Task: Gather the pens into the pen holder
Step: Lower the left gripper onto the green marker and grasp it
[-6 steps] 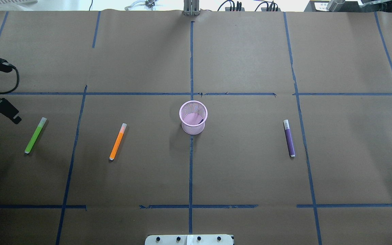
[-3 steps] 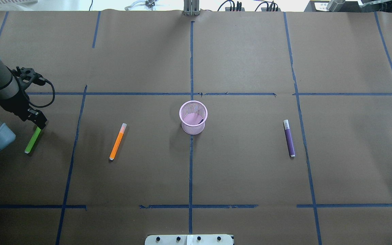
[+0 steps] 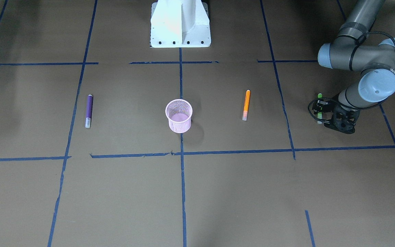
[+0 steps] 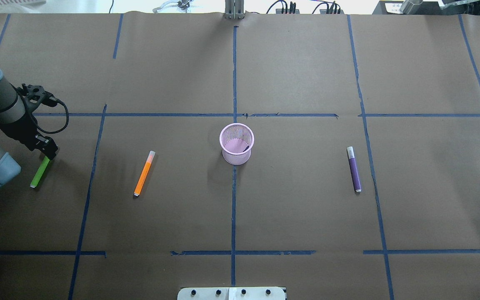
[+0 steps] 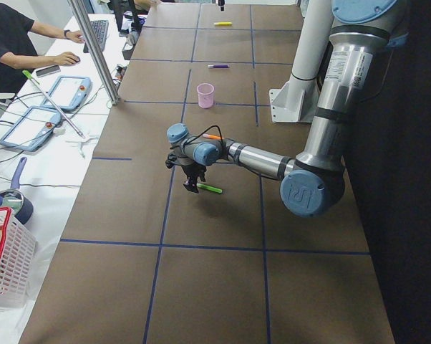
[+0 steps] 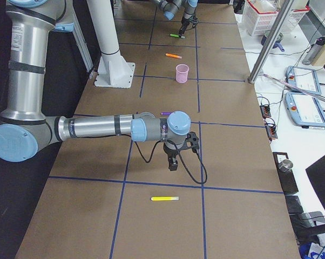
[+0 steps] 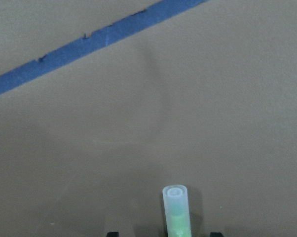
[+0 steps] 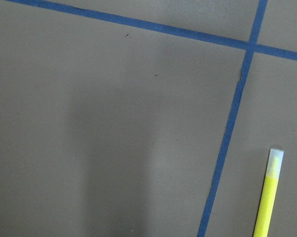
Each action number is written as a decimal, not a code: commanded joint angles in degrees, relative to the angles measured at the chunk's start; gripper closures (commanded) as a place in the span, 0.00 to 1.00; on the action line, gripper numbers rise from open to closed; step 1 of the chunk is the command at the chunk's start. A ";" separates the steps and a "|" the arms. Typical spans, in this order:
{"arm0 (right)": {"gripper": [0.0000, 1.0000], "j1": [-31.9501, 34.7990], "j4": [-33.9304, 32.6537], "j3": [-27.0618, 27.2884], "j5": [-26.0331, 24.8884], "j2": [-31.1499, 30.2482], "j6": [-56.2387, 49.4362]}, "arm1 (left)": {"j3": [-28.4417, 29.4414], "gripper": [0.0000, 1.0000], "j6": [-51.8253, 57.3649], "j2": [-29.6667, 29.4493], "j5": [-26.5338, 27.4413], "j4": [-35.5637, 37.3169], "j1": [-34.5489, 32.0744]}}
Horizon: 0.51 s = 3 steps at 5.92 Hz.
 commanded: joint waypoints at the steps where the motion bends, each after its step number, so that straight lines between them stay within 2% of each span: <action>1: 0.00 0.00 0.00 -0.04 0.00 0.02 0.00 | -0.06 0.41 0.21 0.00 -0.42 0.00 0.17; 3: 0.00 0.00 0.09 -0.56 -0.09 0.02 -0.09 | -0.06 0.44 0.39 0.00 -0.42 0.00 0.17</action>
